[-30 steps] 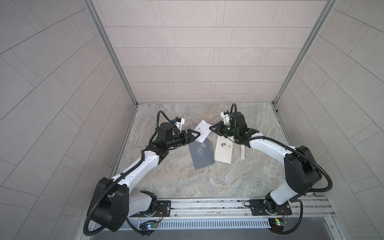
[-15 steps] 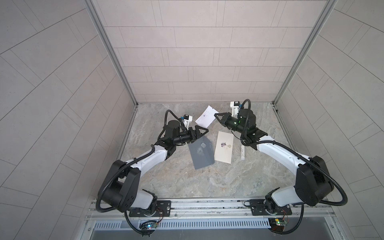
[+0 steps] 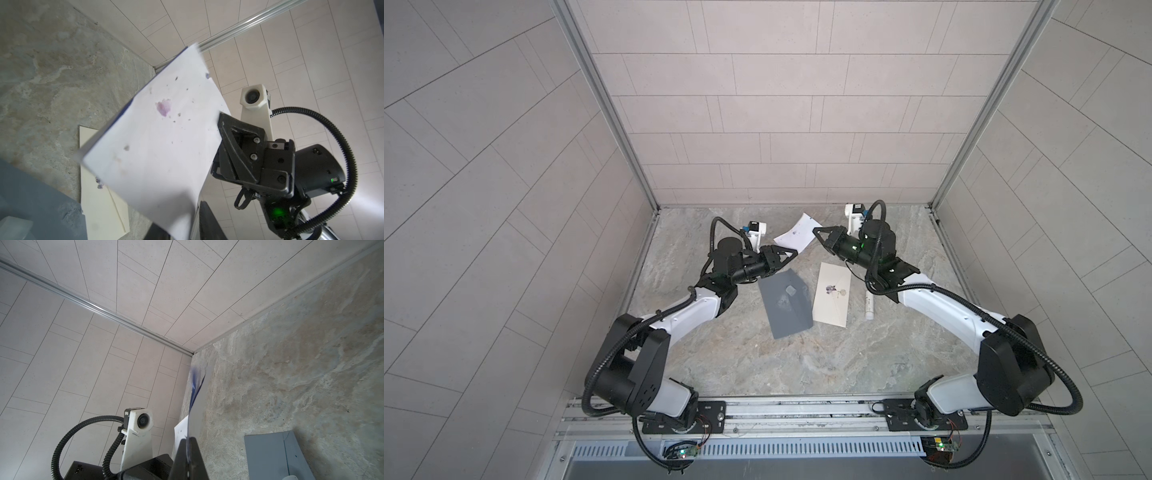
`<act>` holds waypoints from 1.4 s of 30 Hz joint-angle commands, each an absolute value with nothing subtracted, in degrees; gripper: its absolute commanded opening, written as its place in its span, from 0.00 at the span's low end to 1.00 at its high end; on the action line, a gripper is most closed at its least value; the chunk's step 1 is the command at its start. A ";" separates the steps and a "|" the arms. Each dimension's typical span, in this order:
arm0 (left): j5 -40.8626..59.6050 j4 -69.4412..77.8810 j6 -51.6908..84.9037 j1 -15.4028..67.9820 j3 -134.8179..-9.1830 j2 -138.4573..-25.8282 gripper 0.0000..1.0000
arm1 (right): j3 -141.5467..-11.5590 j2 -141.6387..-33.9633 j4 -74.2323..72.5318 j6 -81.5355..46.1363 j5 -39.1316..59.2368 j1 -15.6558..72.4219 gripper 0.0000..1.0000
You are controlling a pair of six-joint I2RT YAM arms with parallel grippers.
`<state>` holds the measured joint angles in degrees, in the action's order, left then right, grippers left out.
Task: Place the letter into the envelope and seal it
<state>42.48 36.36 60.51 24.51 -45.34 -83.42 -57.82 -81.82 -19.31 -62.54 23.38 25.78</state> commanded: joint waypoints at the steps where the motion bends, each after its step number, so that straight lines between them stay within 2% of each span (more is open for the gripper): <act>1: 40.18 37.76 59.95 24.39 -47.44 -81.65 0.17 | -57.69 -79.48 -16.72 -60.33 22.64 26.79 0.00; 5: 38.94 35.73 58.41 24.26 -47.63 -80.80 0.06 | -57.81 -77.24 -9.66 -55.70 21.47 26.80 0.00; 6: 39.23 34.44 57.64 24.16 -47.89 -80.36 0.04 | -58.01 -76.63 -7.29 -54.12 21.28 26.63 0.03; 7: 40.32 32.65 56.13 24.19 -48.18 -79.96 0.04 | -58.57 -75.87 -3.50 -51.92 21.03 26.41 0.10; 10: 46.00 24.38 50.01 24.19 -49.82 -78.72 0.00 | -61.48 -74.19 8.82 -42.93 21.64 24.54 0.41; 12: 50.27 14.89 43.50 24.29 -51.67 -77.65 0.00 | -64.51 -74.08 17.71 -36.66 21.88 22.74 0.52; 13: 51.80 8.28 38.23 24.43 -52.85 -76.96 0.00 | -66.14 -74.26 22.20 -33.02 22.38 21.90 0.54; 17: 52.38 -19.21 16.79 25.83 -58.73 -74.60 0.00 | -69.75 -74.63 32.07 -21.39 27.74 20.07 0.56; 22: 54.03 -35.98 0.97 26.62 -62.25 -73.22 0.00 | -69.69 -75.00 33.20 -12.81 45.24 20.37 0.57; 25: 54.46 -38.81 -3.99 26.81 -62.21 -71.79 0.00 | -69.96 -75.74 33.85 -11.71 53.61 21.38 0.54; 28: 56.73 -40.32 -7.52 26.81 -62.24 -70.80 0.00 | -70.13 -75.68 35.66 -8.96 58.17 23.17 0.57; 35: 63.51 -40.78 -11.63 26.89 -61.84 -69.48 0.00 | -70.65 -77.67 38.04 -5.09 59.11 29.06 0.59; 42: 65.83 -40.78 -12.48 27.33 -60.67 -68.11 0.00 | -71.93 -78.85 38.15 -4.19 58.95 29.64 0.59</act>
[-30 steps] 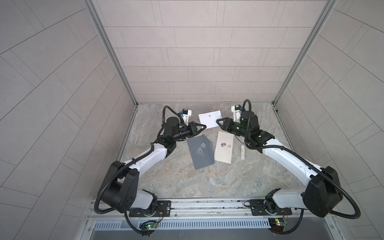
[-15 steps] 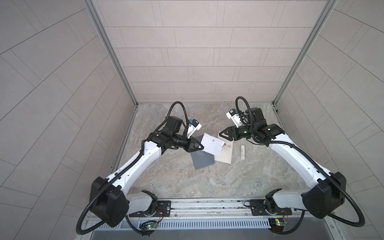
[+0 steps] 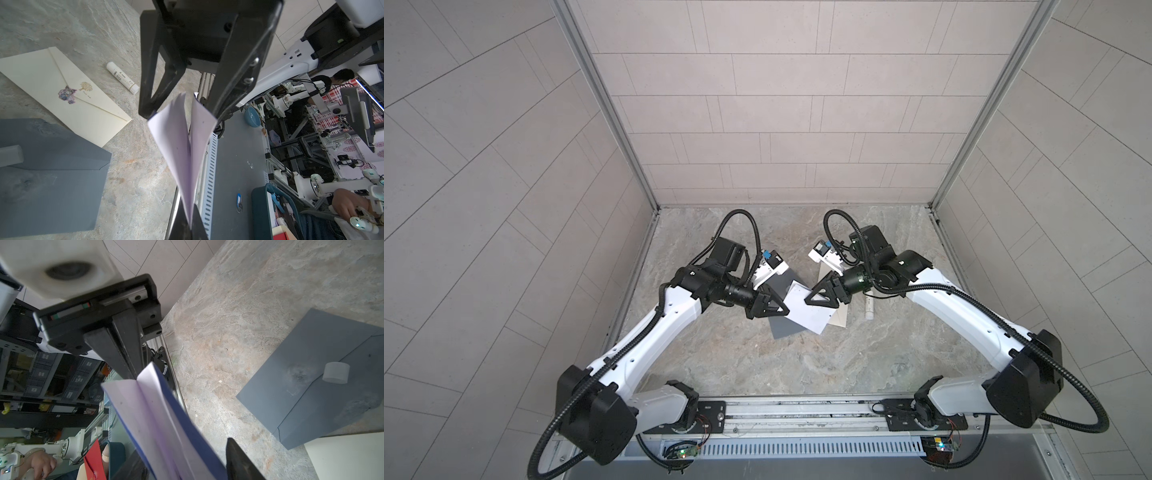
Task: Place the letter into the envelope and seal it
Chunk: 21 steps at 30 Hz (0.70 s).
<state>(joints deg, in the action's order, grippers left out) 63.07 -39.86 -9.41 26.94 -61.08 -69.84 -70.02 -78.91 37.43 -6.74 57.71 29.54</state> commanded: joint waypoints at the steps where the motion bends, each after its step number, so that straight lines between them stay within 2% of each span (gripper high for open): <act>1: 65.83 -40.78 -12.48 27.42 -60.56 -67.88 0.00 | -72.13 -79.04 38.25 -4.22 59.50 29.59 0.59; 3: 65.83 -40.62 -12.41 27.42 -60.25 -67.76 0.00 | -72.38 -79.42 38.39 -3.92 61.78 29.64 0.57; 6: 65.06 -40.50 -12.47 27.42 -60.01 -67.68 0.00 | -73.30 -80.64 41.11 -1.63 66.30 29.62 0.47; 9: 63.81 -40.43 -12.36 27.42 -59.85 -67.94 0.00 | -74.24 -81.60 43.21 -0.41 69.77 30.00 0.28; 13: 62.20 -40.05 -12.04 27.42 -60.12 -68.69 0.00 | -74.71 -81.55 43.77 -0.43 68.89 30.58 0.00; 15: 60.00 -37.60 -9.78 27.42 -59.79 -68.59 0.00 | -74.66 -81.26 43.51 -1.20 65.39 30.58 0.00; 16: 58.35 -35.16 -7.22 27.49 -59.16 -68.35 0.05 | -74.46 -81.13 42.73 -2.32 62.78 30.57 0.00; 18: 55.49 -28.27 -0.06 27.29 -57.14 -67.70 0.33 | -72.94 -80.86 38.08 -7.47 56.13 30.56 0.00; 20: 52.29 -22.03 6.52 26.69 -54.87 -67.41 0.35 | -70.73 -81.46 33.03 -13.23 47.13 30.58 0.00; 21: 49.89 -19.44 10.37 26.20 -53.63 -67.71 0.42 | -70.09 -82.21 31.50 -16.05 41.54 30.50 0.00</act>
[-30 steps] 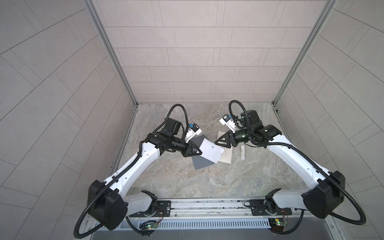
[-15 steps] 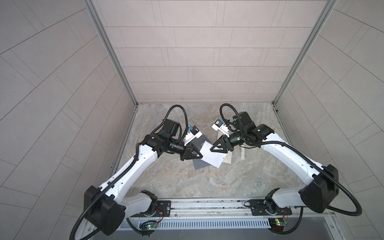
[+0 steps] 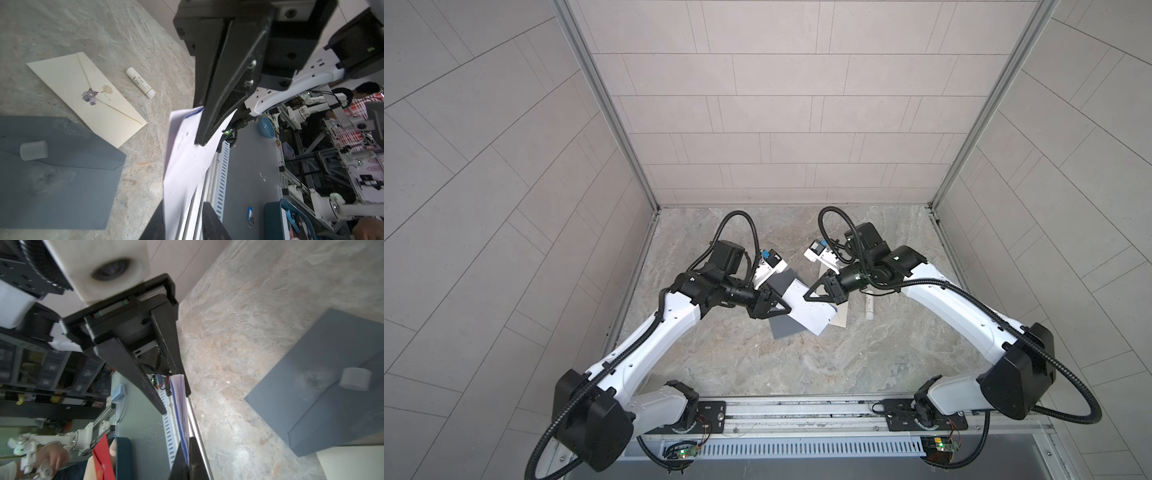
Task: Place the letter into the envelope and seal it
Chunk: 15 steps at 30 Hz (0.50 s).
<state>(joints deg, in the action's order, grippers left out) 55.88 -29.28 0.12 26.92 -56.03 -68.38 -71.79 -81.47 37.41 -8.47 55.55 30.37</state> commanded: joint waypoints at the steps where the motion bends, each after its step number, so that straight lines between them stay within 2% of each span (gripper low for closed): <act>1: 46.87 -17.06 13.99 25.79 -52.51 -68.48 0.47 | -69.52 -83.35 30.26 -18.24 37.38 30.58 0.00; 3: 40.82 -16.39 19.22 25.32 -51.90 -70.86 0.55 | -69.06 -85.62 28.64 -22.29 27.43 30.96 0.00; 4: 36.11 -18.44 21.07 25.05 -52.43 -73.15 0.60 | -68.75 -86.96 27.35 -24.08 25.10 31.07 0.00; 5: 33.43 -20.79 21.77 24.76 -53.34 -75.31 0.61 | -68.56 -87.96 26.27 -25.65 22.96 31.22 0.00; 7: 28.81 -27.61 22.61 24.11 -56.32 -81.40 0.61 | -68.25 -90.26 23.84 -28.12 19.99 31.69 0.00; 10: 27.41 -36.25 22.96 23.77 -60.95 -91.05 0.60 | -70.32 -94.26 23.85 -29.46 17.98 32.17 0.00; 15: 25.38 -37.66 25.11 23.82 -61.60 -99.49 0.55 | -71.98 -97.23 23.94 -30.56 13.20 32.53 0.00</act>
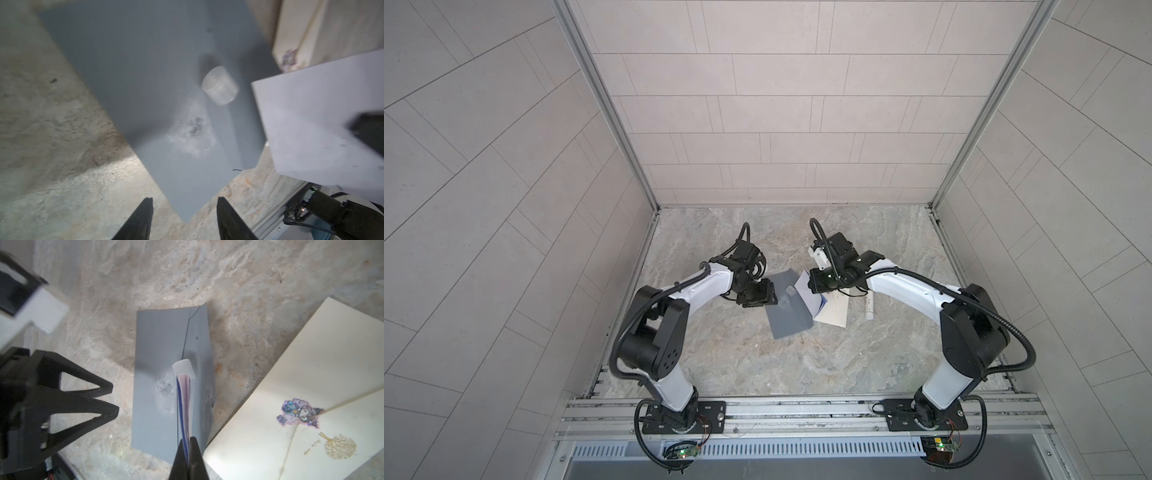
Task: Place the letter into the envelope and seal it
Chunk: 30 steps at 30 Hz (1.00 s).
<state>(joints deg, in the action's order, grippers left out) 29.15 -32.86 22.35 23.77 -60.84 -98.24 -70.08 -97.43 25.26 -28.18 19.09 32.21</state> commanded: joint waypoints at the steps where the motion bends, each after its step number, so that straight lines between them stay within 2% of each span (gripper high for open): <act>1: 24.11 -37.15 25.69 23.84 -61.36 -100.03 0.54 | -72.06 -97.43 23.89 -30.34 12.54 32.57 0.00; 5: 20.18 -36.96 26.10 23.87 -61.44 -101.65 0.48 | -72.50 -98.61 24.31 -30.14 10.76 32.53 0.00; 18: 19.22 -33.21 25.41 23.89 -62.02 -107.52 0.36 | -73.65 -105.50 23.03 -32.26 13.11 32.54 0.00; 30: 19.18 -31.46 26.43 23.90 -62.48 -110.47 0.34 | -73.13 -108.53 20.52 -33.57 15.47 33.40 0.00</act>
